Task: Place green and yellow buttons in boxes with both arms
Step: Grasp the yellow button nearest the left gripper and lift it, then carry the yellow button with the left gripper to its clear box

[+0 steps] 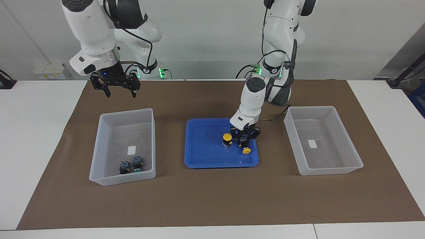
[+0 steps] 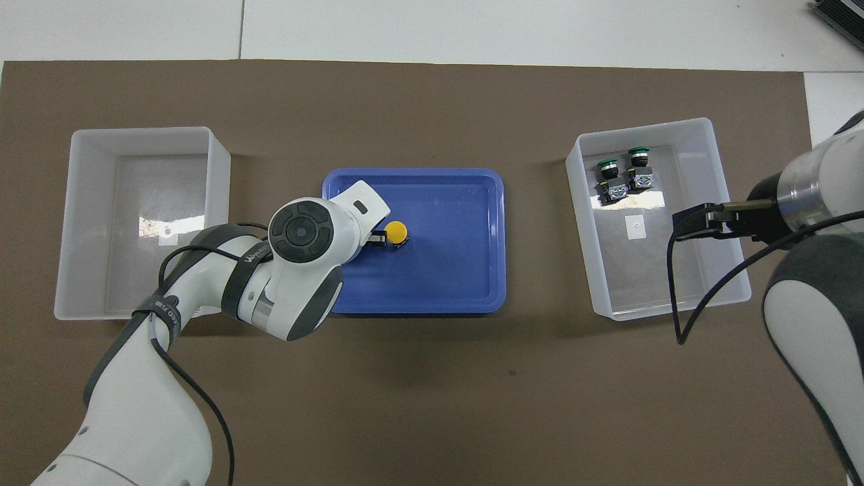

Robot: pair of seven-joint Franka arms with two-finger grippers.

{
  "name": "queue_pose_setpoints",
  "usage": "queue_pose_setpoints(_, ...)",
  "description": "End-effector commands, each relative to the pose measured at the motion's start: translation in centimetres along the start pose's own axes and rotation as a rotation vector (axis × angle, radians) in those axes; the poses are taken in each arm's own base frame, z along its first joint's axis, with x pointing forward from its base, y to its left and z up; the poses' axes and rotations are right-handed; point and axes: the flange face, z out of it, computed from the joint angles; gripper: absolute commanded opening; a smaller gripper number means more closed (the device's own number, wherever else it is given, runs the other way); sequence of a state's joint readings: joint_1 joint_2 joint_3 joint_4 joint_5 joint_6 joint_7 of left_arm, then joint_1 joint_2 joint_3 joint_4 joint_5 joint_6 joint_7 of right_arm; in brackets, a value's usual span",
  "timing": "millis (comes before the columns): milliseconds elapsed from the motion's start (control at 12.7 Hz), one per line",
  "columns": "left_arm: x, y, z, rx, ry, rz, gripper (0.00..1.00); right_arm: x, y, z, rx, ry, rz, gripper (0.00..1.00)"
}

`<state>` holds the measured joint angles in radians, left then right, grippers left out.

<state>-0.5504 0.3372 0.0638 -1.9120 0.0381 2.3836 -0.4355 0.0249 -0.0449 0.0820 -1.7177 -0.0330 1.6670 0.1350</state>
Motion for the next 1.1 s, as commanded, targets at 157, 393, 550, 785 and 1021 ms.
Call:
queue_pose_setpoints(157, 5.4, -5.1, -6.2, 0.029, 0.01, -0.061, 0.0, -0.3, 0.2, 0.1, 0.028, -0.003, -0.002, 1.0)
queue_pose_setpoints(393, 9.1, -12.5, -10.4, 0.041, -0.004, -0.068, 0.0, -0.3, 0.2, 0.1, 0.028, -0.003, -0.002, 1.0)
queue_pose_setpoints(550, 10.1, -18.0, -11.0, 0.051, -0.012, -0.049, 0.0, -0.3, 0.2, 0.1, 0.028, -0.003, -0.002, 1.0)
queue_pose_setpoints(785, 9.9, -26.7, -10.3, 0.059, -0.039, 0.004, 0.0, -0.3, 0.2, 0.1, 0.028, -0.003, -0.002, 1.0)
queue_pose_setpoints(1021, 7.9, -30.8, -8.1, 0.062, -0.06, 0.029, 0.0, -0.3, 0.2, 0.1, 0.028, -0.003, -0.002, 1.0)
